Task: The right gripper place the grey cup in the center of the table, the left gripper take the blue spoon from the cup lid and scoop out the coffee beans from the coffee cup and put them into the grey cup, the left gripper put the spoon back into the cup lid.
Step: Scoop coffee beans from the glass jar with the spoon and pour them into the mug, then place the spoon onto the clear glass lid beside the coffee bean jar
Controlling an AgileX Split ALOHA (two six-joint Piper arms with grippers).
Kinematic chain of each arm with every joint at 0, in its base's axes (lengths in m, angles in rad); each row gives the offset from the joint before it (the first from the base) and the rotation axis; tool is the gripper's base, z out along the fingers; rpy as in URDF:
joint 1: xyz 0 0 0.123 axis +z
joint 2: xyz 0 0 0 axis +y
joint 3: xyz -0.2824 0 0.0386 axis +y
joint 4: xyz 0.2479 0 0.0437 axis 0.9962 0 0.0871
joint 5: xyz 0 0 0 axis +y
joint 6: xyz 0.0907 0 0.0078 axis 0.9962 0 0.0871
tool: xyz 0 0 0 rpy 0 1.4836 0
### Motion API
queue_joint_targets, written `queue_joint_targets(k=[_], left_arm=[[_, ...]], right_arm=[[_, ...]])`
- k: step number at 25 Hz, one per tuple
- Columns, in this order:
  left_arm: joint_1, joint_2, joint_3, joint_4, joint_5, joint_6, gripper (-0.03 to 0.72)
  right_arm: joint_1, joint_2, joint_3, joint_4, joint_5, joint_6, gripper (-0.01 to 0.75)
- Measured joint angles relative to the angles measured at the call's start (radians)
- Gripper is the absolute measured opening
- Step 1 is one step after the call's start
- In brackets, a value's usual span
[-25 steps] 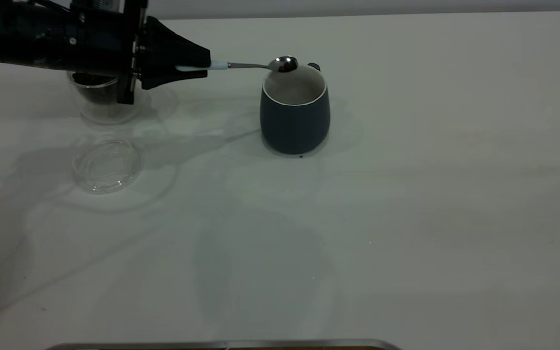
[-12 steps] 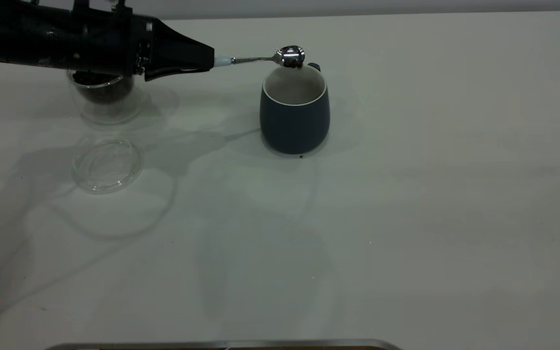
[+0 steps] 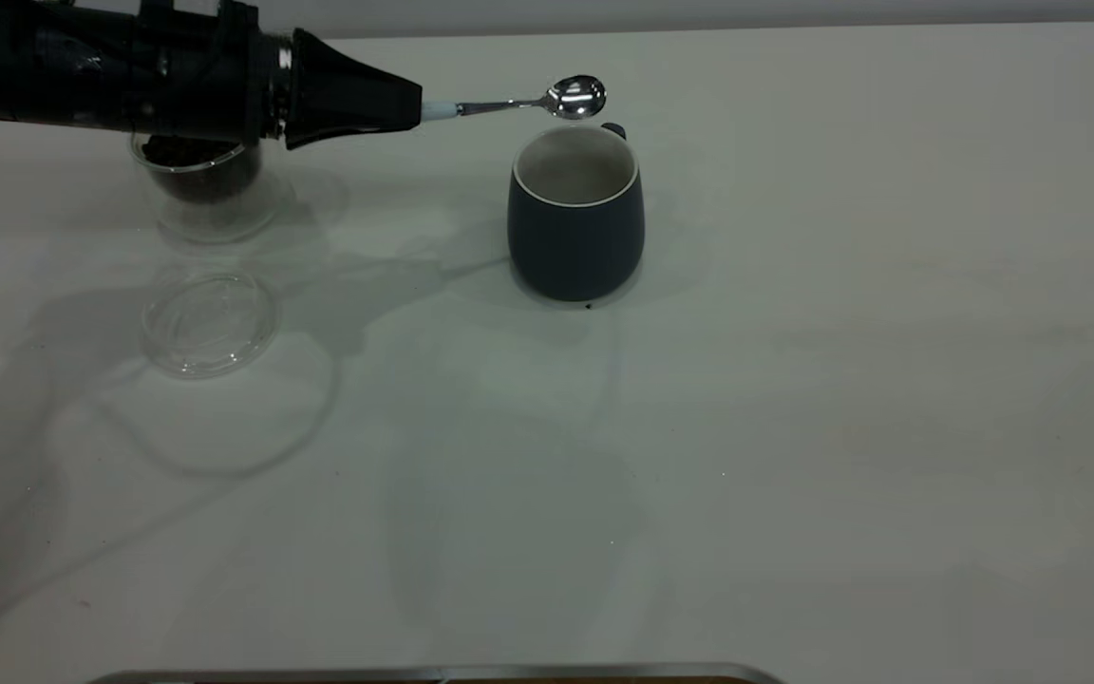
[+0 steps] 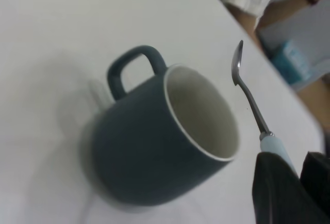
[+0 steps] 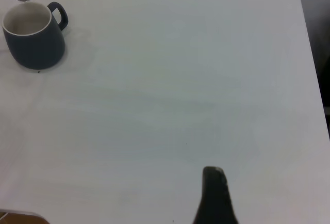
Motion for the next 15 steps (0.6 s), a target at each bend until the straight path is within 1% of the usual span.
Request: queue_joint_targets(k=[4,8,11,15], left_arm=[[0.03,0.0,0.0,0.012,0.037,-0.175,0.128],[0.087,0.0,0.0,0.062,0.095,-0.304,0.128],[0.132,0.0,0.0,0.11,0.1,-0.389,0.128],[0.191,0.0,0.0,0.213,0.103,-0.51,0.128]], right_arm=[[0.0,0.0,0.0,0.0,0.0,0.0,0.59],[0.0,0.0,0.0,0.0,0.0,0.0,0.59],[0.0,0.0,0.0,0.0,0.0,0.0,0.59],[0.0,0.0,0.0,0.0,0.0,0.0,0.59]])
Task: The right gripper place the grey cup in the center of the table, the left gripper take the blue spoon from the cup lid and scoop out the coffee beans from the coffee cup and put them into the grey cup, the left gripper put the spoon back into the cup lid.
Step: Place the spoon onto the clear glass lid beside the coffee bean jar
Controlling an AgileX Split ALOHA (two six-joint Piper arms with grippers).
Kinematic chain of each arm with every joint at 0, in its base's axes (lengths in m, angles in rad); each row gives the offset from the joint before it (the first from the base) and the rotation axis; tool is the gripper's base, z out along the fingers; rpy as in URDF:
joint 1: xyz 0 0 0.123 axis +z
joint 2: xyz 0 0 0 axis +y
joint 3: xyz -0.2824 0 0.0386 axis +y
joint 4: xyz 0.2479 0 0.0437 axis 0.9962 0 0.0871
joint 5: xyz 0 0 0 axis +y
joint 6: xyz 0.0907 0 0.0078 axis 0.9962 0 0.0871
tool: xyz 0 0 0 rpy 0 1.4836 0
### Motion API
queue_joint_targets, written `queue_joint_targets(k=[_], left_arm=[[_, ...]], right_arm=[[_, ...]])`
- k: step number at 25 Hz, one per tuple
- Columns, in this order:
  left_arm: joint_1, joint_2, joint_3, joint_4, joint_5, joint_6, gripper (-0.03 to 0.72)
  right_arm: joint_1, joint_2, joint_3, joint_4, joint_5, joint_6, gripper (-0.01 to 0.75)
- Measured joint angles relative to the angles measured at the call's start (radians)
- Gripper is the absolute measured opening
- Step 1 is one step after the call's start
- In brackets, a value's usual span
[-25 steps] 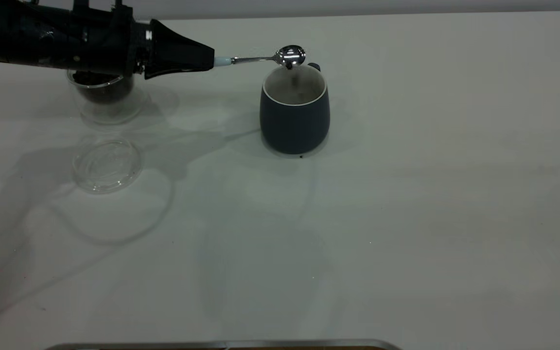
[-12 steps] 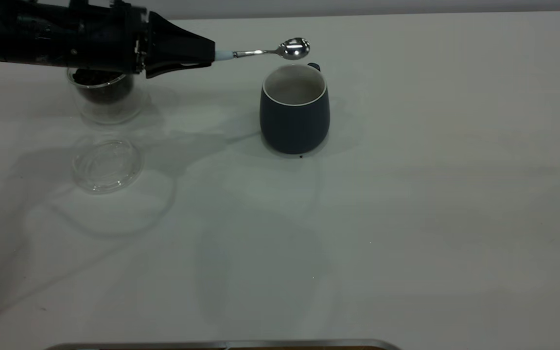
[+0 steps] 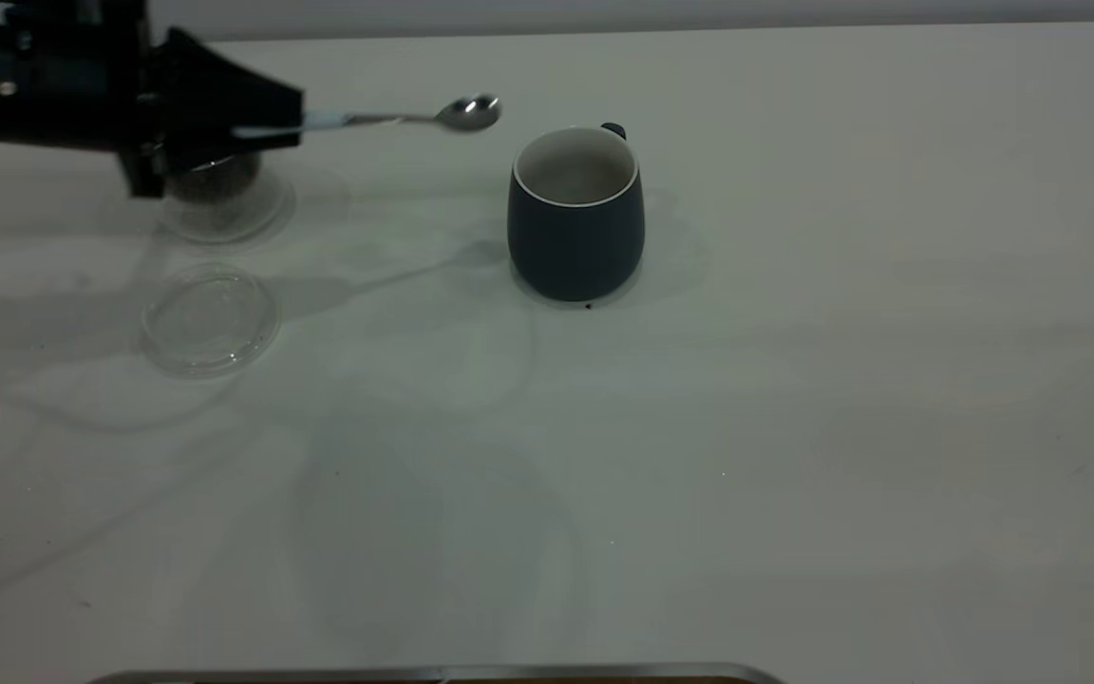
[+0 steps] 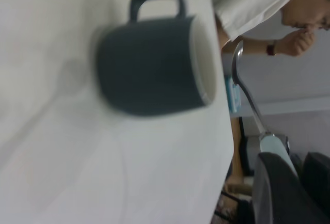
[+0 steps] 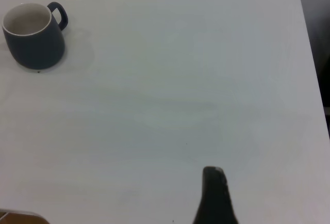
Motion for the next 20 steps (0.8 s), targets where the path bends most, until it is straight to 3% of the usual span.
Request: queue_joint_targets(k=[7,20], left_arm=[[0.101,-0.034,0.0,0.186,0.002,-0.055,0.128],[0.307,-0.06,0.0,0.376,0.011,-0.179,0.128]], right_arm=[[0.0,0.0,0.0,0.0,0.0,0.0,0.59],[0.0,0.0,0.0,0.0,0.0,0.0,0.59]])
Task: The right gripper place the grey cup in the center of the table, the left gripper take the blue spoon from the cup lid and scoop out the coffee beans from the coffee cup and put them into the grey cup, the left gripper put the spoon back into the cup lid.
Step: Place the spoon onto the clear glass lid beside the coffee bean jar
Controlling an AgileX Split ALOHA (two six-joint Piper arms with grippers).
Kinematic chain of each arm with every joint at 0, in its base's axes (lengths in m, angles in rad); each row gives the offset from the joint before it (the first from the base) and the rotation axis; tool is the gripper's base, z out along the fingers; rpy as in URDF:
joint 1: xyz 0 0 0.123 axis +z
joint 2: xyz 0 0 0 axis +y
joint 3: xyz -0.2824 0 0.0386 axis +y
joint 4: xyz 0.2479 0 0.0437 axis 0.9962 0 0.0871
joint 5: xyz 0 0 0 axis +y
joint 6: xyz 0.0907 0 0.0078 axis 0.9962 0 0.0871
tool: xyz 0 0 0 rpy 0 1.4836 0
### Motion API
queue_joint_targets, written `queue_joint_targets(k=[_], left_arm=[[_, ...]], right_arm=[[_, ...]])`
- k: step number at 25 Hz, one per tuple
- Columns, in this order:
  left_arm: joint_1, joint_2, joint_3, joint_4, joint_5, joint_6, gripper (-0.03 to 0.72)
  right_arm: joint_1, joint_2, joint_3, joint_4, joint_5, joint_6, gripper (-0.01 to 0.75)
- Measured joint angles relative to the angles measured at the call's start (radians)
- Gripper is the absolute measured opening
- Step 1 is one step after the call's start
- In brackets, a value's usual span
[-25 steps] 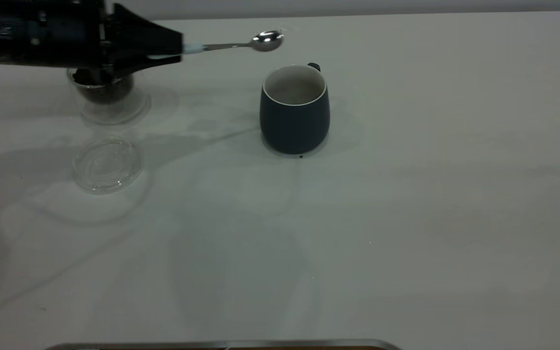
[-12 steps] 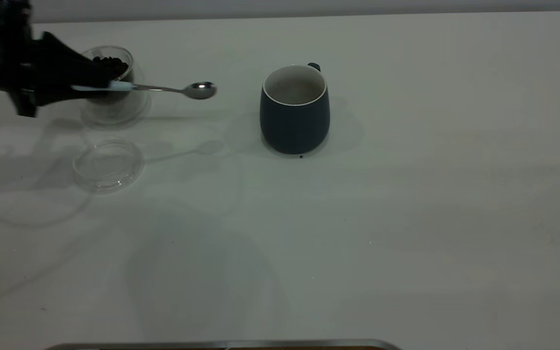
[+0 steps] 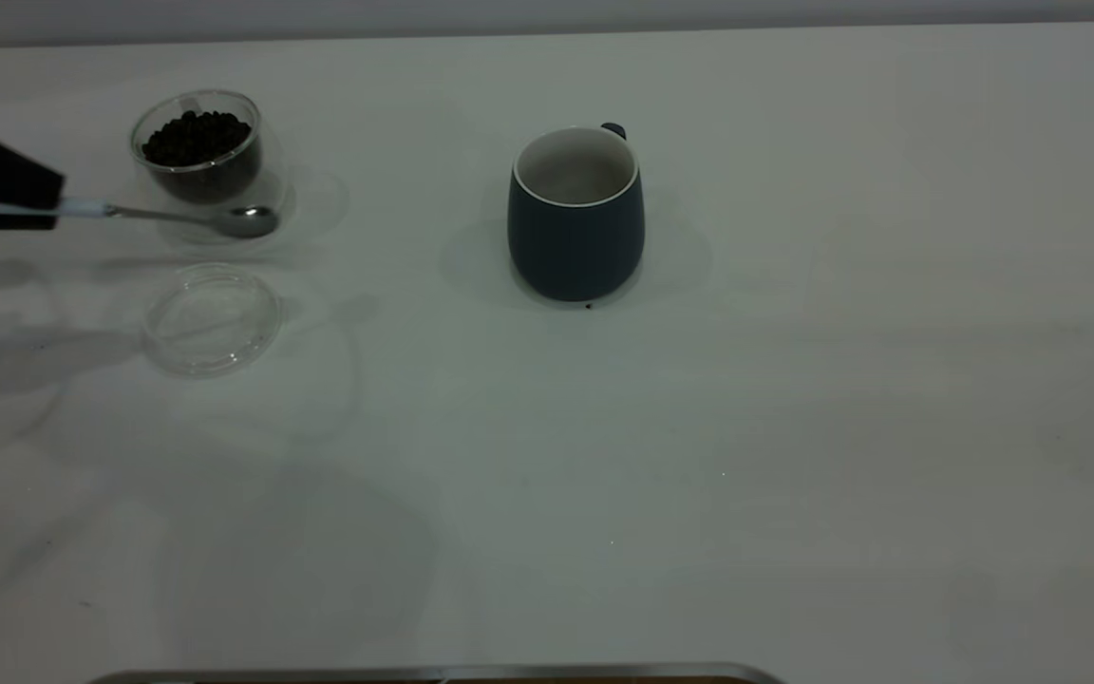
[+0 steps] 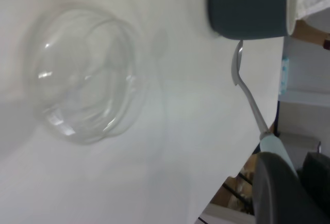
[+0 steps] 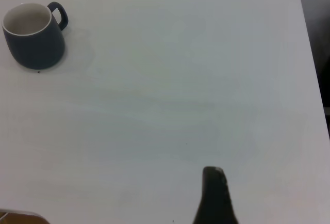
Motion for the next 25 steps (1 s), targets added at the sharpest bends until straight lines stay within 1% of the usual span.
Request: queue_joint_targets(k=[5,9,15,25], left_arm=[[0.065,0.003,0.0,0.003,0.001,-0.015,0.128],[0.087,0.029,-0.001,0.004,0.001,-0.017,0.128],[0.09,0.108,-0.001,0.003,0.0,-0.011,0.128],[0.091,0.123,-0.001,0.005,0.0,-0.01,0.128]], right_arm=[[0.0,0.0,0.0,0.0,0.0,0.0,0.59],[0.0,0.0,0.0,0.0,0.0,0.0,0.59],[0.0,0.0,0.0,0.0,0.0,0.0,0.59],[0.0,0.0,0.0,0.0,0.0,0.0,0.59]])
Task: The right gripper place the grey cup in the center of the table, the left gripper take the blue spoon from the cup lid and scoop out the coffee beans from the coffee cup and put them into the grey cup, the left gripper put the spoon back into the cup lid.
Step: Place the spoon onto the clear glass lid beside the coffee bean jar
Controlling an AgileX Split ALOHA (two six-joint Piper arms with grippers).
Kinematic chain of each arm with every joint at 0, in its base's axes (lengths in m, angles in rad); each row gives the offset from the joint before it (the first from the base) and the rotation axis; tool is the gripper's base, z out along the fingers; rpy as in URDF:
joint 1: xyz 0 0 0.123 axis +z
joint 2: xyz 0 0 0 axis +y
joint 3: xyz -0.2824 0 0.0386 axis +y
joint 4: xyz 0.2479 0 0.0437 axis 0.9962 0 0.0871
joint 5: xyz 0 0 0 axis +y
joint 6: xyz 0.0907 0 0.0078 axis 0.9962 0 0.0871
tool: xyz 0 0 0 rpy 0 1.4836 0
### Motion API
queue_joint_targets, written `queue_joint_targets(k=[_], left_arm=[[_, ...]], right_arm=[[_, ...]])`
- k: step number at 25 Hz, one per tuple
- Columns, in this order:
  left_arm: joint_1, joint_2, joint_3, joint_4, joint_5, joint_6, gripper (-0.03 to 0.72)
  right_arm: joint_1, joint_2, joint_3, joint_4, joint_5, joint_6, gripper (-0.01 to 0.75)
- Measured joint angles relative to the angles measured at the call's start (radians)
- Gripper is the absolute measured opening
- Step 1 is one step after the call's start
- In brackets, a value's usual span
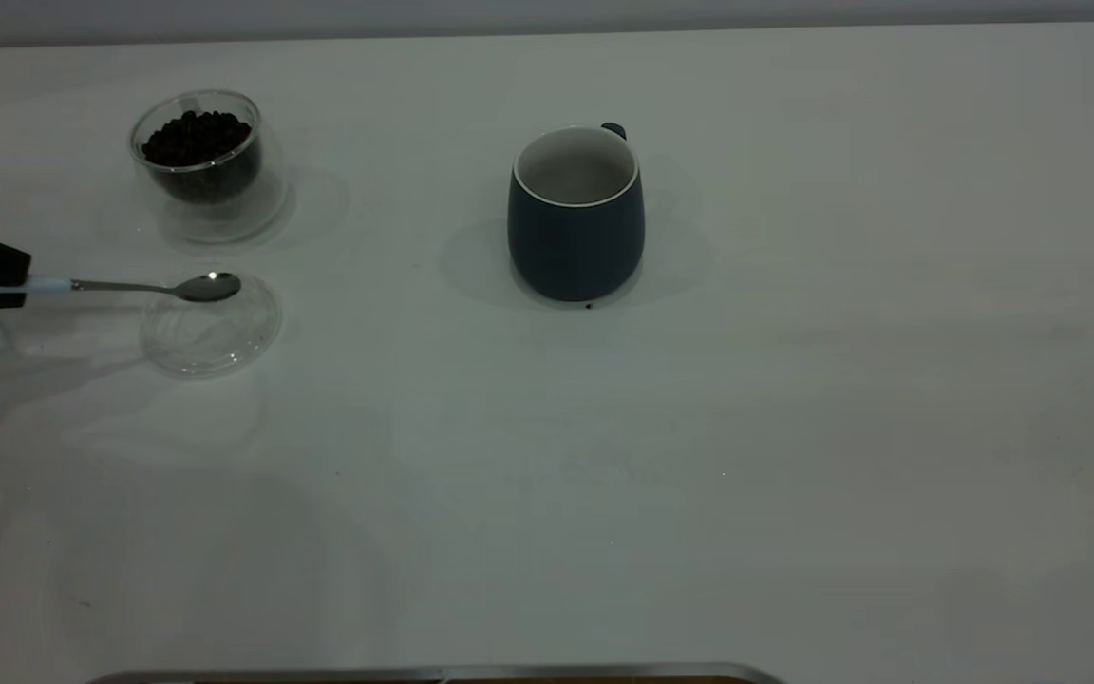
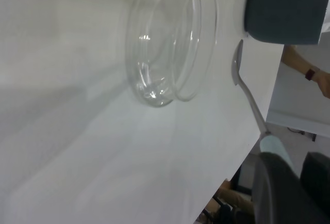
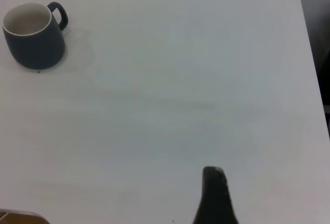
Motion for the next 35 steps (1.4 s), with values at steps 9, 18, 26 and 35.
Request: queue_joint_targets(k=[9,18,26,35], left_arm=[[0.039,0.0,0.0,0.001,-0.024,-0.001,0.128],[0.037,0.0,0.0,-0.006,-0.079,-0.001,0.128],[-0.045,0.0,0.0,-0.017,-0.133,-0.001,0.128],[-0.109,0.0,0.0,-0.028,-0.167,-0.001,0.128]], right_arm=[[0.0,0.0,0.0,0.0,0.0,0.0,0.59],[0.0,0.0,0.0,0.0,0.0,0.0,0.59],[0.0,0.0,0.0,0.0,0.0,0.0,0.59],[0.0,0.0,0.0,0.0,0.0,0.0,0.59]])
